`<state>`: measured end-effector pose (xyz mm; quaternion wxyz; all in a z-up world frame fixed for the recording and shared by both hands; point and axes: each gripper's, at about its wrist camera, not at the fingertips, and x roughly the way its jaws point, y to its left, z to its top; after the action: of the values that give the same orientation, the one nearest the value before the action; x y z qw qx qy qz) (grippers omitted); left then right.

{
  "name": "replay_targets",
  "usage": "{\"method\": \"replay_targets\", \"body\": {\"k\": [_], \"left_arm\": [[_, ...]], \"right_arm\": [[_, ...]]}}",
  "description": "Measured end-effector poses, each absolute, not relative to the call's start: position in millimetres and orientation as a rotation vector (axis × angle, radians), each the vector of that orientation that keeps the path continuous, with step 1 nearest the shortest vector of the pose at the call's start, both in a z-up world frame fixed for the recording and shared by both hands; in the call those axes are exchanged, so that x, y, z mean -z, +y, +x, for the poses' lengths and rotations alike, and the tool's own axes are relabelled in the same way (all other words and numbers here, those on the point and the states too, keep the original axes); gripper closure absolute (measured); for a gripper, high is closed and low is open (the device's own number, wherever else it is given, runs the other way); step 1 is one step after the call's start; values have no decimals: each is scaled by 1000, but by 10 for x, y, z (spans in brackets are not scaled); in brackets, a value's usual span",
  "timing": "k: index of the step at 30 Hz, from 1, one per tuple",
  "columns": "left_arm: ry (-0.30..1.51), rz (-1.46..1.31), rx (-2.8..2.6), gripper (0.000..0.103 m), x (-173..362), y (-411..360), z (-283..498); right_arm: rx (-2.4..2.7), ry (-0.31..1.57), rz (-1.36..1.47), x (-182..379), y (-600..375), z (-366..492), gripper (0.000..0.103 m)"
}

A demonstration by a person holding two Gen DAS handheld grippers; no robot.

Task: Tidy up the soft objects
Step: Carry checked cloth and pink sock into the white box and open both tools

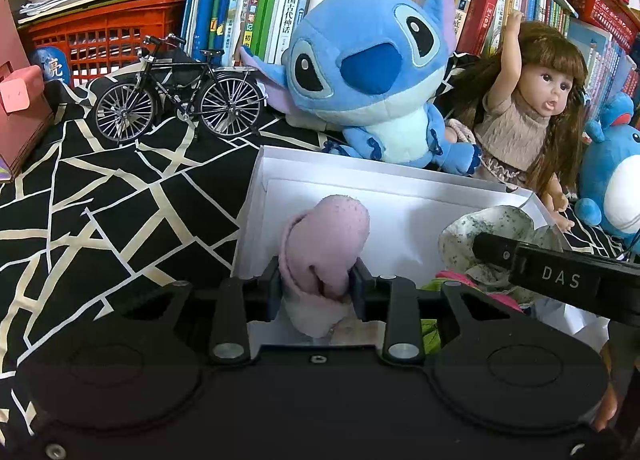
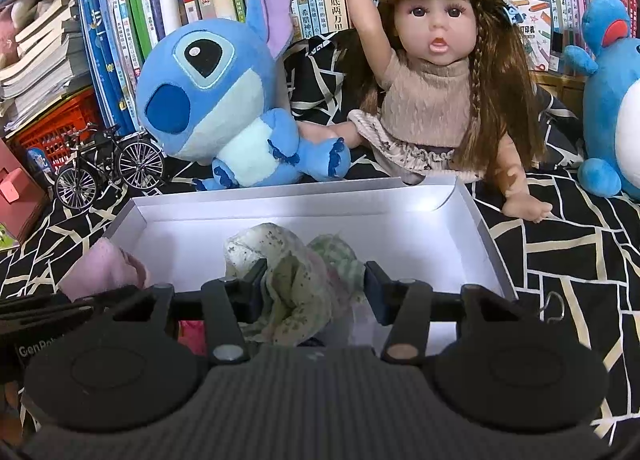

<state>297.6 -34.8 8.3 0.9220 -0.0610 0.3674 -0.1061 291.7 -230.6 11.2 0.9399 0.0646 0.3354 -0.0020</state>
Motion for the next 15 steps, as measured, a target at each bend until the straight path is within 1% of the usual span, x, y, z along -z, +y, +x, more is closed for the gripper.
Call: {"method": "replay_targets", "body": {"k": [4, 7, 8, 10, 12, 15], "left_arm": [[753, -120, 218, 65, -93, -359, 2960], [753, -122, 219, 63, -105, -351, 2942], [752, -122, 218, 62, -112, -346, 2931], [747, -122, 217, 59, -143, -337, 2904], [740, -120, 216, 50, -185, -329, 2872], [722, -117, 211, 41, -272, -315, 2804]], "right_arm": [[3, 681, 141, -123, -2317, 2897, 44], [-3, 670, 146, -157, -2330, 2855, 39], [-5, 665, 148, -172, -2336, 2838, 35], [-10, 659, 150, -202, -2345, 2811, 33], [-12, 652, 152, -242, -2350, 2782, 29], [-17, 641, 163, -298, -2361, 2732, 26]]}}
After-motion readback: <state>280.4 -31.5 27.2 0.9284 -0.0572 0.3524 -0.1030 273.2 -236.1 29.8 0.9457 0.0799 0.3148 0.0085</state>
